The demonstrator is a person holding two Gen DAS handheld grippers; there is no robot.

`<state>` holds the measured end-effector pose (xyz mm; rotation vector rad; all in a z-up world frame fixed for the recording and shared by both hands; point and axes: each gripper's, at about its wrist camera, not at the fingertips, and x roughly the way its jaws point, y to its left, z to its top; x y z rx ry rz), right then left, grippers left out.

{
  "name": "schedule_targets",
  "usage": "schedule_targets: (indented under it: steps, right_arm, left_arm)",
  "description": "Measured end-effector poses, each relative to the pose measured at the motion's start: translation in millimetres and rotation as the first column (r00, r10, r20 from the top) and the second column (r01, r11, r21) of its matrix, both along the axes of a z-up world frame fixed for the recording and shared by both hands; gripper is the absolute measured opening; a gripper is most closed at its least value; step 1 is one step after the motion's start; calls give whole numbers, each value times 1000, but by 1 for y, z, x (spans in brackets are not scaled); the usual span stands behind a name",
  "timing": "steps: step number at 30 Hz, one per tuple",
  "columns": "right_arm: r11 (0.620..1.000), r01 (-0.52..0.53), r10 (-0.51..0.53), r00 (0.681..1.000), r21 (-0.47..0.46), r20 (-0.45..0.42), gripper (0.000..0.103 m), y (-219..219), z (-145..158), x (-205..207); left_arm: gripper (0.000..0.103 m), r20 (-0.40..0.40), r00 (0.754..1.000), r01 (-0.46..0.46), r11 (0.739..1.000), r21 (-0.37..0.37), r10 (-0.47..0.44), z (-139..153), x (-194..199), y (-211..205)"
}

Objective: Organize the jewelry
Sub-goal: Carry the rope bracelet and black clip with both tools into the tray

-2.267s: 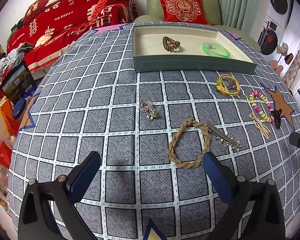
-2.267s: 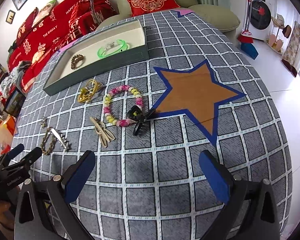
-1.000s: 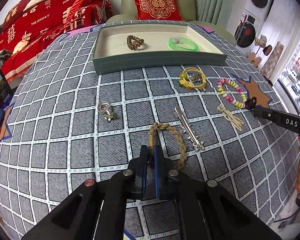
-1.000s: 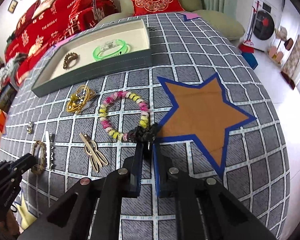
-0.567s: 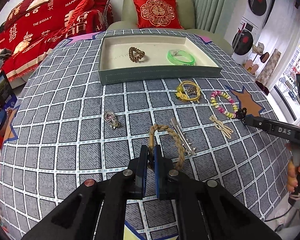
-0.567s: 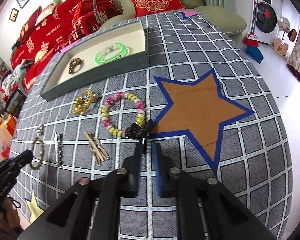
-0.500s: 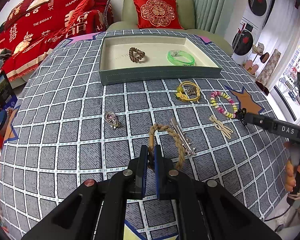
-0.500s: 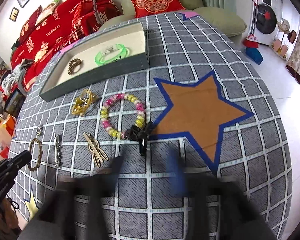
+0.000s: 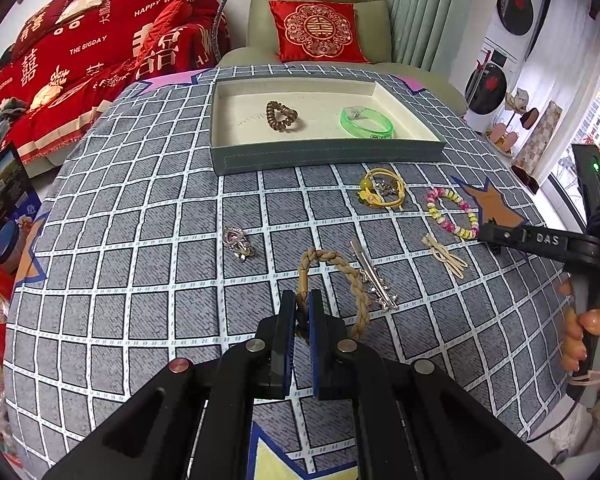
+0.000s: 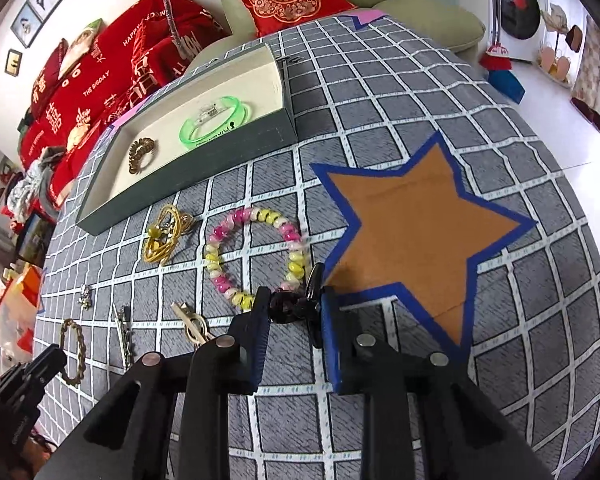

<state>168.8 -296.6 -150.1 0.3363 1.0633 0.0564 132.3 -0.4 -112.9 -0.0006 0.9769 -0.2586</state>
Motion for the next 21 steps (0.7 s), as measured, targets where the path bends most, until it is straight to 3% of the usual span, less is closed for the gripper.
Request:
schedule_targets:
  steps: [11, 21]
  right_arm:
    - [993, 8, -13, 999, 116, 43, 25, -15, 28, -10]
    - [987, -49, 25, 988, 154, 151, 25, -8, 93, 5]
  left_arm:
    - [17, 43, 999, 4, 999, -32, -3, 26, 3, 2]
    - [17, 142, 989, 46, 996, -73, -36, 83, 22, -8]
